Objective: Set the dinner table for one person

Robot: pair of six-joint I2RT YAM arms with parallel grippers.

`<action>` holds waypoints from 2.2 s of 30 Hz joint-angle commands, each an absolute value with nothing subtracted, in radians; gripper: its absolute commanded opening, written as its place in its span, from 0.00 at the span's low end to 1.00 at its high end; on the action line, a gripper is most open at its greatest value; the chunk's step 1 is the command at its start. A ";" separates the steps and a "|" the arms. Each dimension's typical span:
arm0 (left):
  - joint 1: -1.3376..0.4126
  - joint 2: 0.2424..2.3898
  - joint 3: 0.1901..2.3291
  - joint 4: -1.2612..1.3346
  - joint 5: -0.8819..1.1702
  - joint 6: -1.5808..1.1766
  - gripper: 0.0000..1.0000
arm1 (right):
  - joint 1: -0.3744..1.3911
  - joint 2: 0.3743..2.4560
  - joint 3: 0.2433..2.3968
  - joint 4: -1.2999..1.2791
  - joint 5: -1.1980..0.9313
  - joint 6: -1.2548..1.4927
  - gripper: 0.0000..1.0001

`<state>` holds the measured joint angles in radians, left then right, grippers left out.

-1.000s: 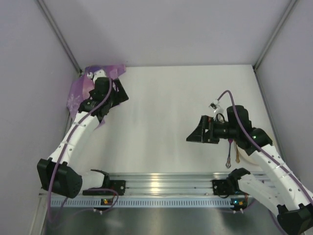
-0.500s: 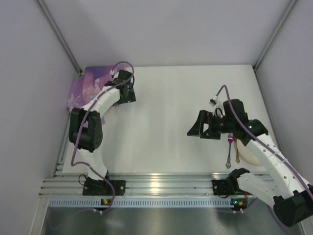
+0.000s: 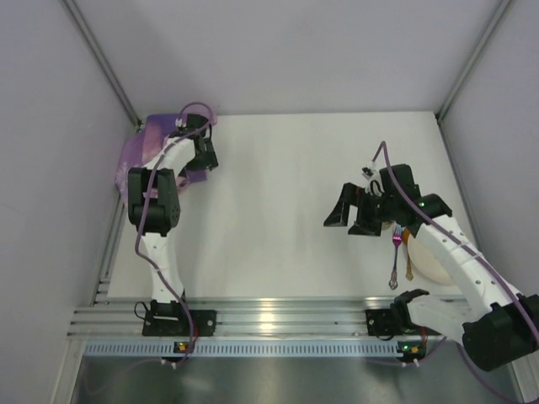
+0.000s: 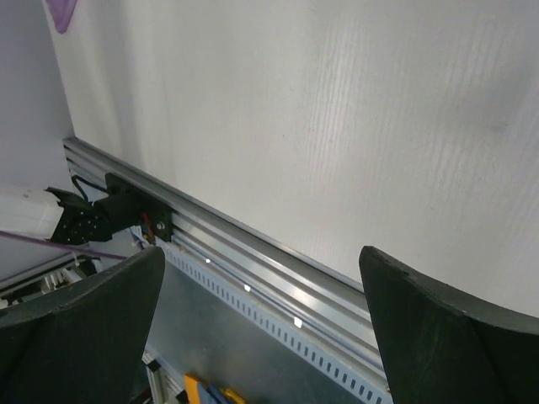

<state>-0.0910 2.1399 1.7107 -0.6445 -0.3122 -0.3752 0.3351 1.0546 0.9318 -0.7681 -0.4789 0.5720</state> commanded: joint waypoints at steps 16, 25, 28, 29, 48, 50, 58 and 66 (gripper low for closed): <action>-0.015 2.302 1.845 -0.658 -0.229 -0.321 0.46 | 0.325 1.121 0.956 -0.652 -0.468 0.653 1.00; -0.029 2.258 1.858 -0.693 -0.117 -0.330 0.00 | 0.324 1.109 0.959 -0.655 -0.446 0.628 1.00; -0.084 2.176 1.836 -0.689 -0.117 -0.312 0.00 | 0.324 1.106 0.986 -0.675 -0.405 0.603 1.00; -0.104 2.155 1.833 -0.687 -0.124 -0.308 0.00 | 0.324 1.108 0.994 -0.676 -0.400 0.600 1.00; -0.655 1.939 1.678 -0.765 -0.163 -0.555 0.00 | 0.324 1.049 1.089 -0.955 -0.258 0.519 1.00; -0.703 1.957 1.684 -0.765 -0.160 -0.595 0.00 | 0.324 1.028 1.085 -0.971 -0.247 0.511 1.00; -0.937 2.094 1.845 -0.807 -0.161 -0.690 0.00 | 0.322 0.983 1.065 -1.045 -0.210 0.480 1.00; -1.054 2.158 1.901 -0.795 -0.144 -0.747 0.00 | 0.322 0.954 1.078 -1.095 -0.183 0.451 1.00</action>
